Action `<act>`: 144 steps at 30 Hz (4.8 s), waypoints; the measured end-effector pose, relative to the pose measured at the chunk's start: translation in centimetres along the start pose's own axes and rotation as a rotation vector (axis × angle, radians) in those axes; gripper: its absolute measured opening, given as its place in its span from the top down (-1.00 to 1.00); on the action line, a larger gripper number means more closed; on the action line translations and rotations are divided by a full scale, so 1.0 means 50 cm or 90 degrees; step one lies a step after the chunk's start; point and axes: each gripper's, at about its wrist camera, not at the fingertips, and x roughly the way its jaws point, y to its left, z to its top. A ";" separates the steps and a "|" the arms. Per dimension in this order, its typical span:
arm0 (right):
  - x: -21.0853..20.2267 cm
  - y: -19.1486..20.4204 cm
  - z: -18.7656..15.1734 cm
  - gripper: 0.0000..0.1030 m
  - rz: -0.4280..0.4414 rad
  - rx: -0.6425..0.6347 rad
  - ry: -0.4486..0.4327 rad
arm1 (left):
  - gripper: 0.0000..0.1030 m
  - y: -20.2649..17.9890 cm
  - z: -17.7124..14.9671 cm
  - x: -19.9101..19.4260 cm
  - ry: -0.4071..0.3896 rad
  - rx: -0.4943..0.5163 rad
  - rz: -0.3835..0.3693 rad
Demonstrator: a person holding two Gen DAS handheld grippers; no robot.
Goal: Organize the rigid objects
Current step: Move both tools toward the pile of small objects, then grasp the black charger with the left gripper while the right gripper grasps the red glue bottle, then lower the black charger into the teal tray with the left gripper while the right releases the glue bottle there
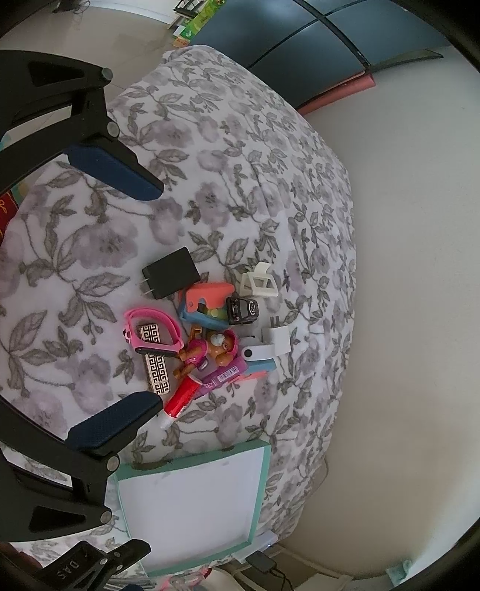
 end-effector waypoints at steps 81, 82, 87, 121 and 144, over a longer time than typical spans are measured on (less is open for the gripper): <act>0.041 0.157 0.081 -0.99 0.111 -0.072 0.062 | -1.00 0.079 0.047 0.096 0.084 -0.008 0.003; 0.050 0.171 0.082 -0.99 0.116 -0.075 0.071 | -1.00 0.084 0.046 0.109 0.094 -0.013 0.007; 0.104 0.228 0.079 -0.95 0.130 -0.088 0.118 | -1.00 0.111 0.042 0.173 0.145 -0.050 0.014; 0.269 0.338 0.035 0.34 0.170 -0.140 0.216 | -0.04 0.071 0.021 0.312 0.222 -0.065 -0.007; 0.176 0.183 0.110 0.35 0.179 -0.002 0.141 | 0.17 -0.100 0.165 0.149 0.189 -0.091 -0.002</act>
